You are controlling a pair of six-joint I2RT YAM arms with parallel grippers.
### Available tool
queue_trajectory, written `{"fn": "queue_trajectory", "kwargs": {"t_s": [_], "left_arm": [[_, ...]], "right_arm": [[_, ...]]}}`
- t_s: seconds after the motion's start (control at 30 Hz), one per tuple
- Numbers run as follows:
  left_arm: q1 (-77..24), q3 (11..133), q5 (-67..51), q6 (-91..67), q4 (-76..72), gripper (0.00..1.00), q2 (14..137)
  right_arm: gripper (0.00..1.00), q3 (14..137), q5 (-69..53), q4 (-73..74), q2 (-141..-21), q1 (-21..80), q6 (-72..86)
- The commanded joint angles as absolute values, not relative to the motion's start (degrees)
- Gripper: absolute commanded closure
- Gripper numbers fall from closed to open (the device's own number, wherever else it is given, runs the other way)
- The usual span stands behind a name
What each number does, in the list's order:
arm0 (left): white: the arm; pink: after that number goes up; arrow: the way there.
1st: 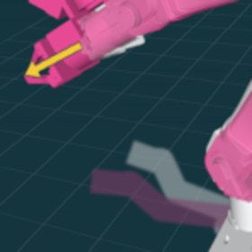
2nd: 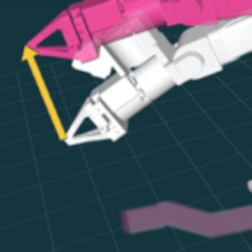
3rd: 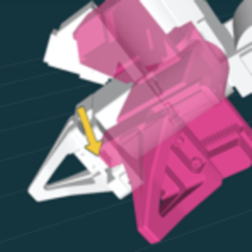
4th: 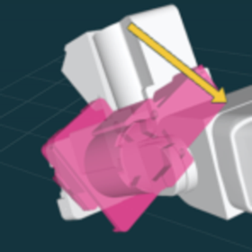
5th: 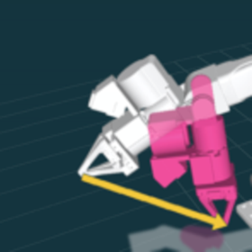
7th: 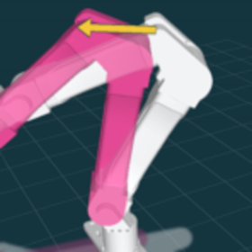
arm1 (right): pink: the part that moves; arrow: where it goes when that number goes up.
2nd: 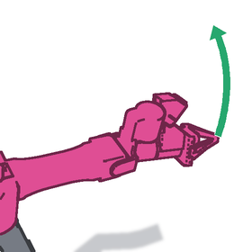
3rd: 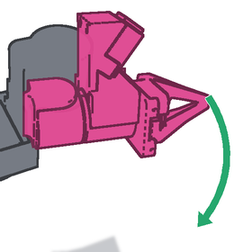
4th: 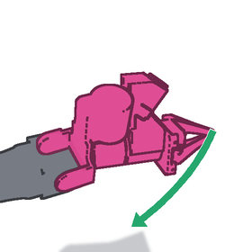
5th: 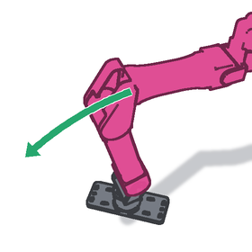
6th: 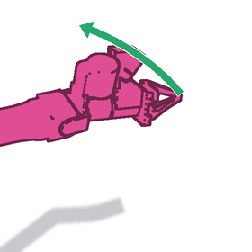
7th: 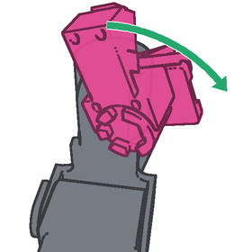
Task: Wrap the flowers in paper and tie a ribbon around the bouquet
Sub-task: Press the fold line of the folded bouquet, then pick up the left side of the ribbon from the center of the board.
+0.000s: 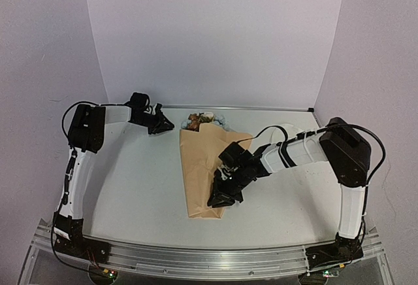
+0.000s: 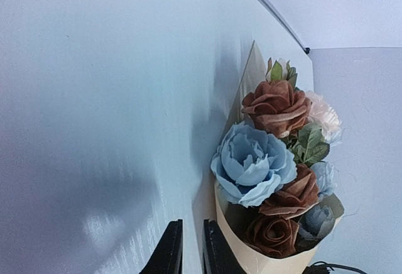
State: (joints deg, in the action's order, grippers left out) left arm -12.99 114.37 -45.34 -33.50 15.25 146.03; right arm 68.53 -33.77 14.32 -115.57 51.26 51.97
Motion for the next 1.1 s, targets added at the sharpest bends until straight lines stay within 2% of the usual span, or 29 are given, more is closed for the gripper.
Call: {"fn": "queue_trajectory", "kwargs": {"t_s": [0.0,0.23,0.33,0.4,0.57,0.8,1.07], "left_arm": [[-12.5,112.4,-43.9,-33.7,16.2,0.85,136.8],[-14.0,91.4,-40.0,-36.2,11.9,0.79,116.3],[-16.8,82.8,-38.3,-36.1,11.6,0.79,108.6],[-19.3,77.9,-37.7,-36.4,11.1,0.79,104.5],[-28.0,71.0,-36.6,-37.1,11.1,0.81,99.7],[-35.4,66.5,-35.6,-38.5,11.1,0.81,97.3],[-38.9,64.4,-31.3,-39.9,12.5,0.8,93.3]], "right_arm": [[0.8,69.3,-30.6,25.5,-114.5,50.3,54.0],[0.64,76.8,-29.8,33.2,-107.5,48.9,52.4],[0.6,77.0,-27.6,36.1,-104.2,48.4,50.7],[0.61,76.0,-26.5,37.1,-103.0,47.8,50.2],[0.74,73.3,-25.2,37.1,-103.1,46.6,49.5],[0.77,67.3,-23.0,37.0,-100.6,45.3,48.0],[0.46,61.7,-15.8,45.2,-88.9,32.4,38.9]]}}
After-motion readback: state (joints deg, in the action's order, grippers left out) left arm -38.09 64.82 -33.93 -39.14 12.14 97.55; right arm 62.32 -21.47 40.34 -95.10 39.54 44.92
